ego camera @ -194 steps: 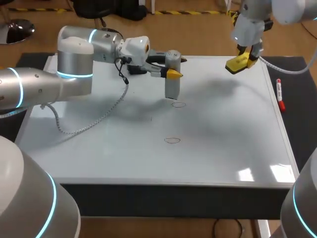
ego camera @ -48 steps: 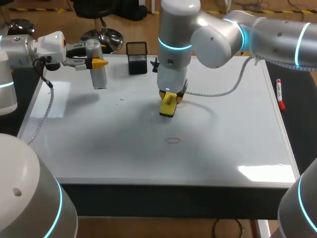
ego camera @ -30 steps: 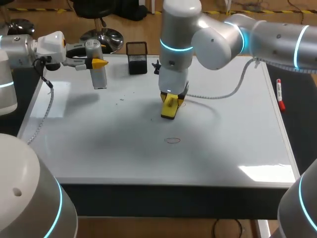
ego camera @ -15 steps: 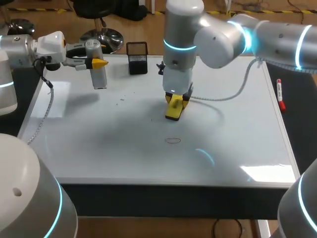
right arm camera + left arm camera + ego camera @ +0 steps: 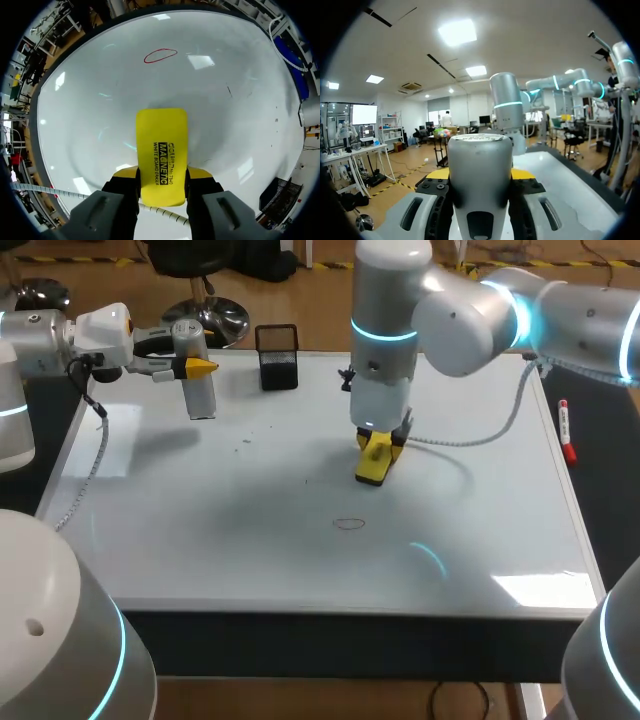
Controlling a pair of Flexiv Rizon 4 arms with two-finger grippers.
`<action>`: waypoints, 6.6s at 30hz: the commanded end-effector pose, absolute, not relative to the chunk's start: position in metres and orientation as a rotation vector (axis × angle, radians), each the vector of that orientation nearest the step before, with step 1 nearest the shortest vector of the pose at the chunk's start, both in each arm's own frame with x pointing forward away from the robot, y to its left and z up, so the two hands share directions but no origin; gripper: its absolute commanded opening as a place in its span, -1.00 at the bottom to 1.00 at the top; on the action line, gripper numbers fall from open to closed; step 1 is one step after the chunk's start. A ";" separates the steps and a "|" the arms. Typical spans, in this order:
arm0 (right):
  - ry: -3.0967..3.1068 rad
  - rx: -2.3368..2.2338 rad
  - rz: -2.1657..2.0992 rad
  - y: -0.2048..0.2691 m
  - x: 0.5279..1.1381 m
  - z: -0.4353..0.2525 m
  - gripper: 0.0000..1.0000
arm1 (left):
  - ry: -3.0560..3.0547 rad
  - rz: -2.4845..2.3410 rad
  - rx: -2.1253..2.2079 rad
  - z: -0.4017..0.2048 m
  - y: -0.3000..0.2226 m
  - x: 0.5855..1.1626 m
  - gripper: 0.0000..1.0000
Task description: Pick up the inspection probe, press it on each red-marked spot on the whiteboard one by one, put down the probe, pick up the eraser, and wipe off all the red marks.
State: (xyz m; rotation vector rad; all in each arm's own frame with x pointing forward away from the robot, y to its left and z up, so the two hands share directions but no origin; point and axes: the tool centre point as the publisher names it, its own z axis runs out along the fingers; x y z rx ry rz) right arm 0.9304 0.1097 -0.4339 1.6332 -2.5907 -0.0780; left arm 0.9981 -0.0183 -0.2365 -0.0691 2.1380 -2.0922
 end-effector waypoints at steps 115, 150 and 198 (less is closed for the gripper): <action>-2.949 0.967 0.045 -0.108 1.010 -0.379 -1.00 | 2.265 -2.168 0.218 -0.223 -0.098 0.909 -1.00; -2.949 0.967 0.045 -0.108 1.010 -0.379 -1.00 | 2.309 -2.475 0.435 -0.254 -0.231 0.796 -1.00; -2.949 0.967 0.045 -0.108 1.010 -0.379 -1.00 | 2.331 -2.475 0.435 -0.282 -0.257 0.787 -1.00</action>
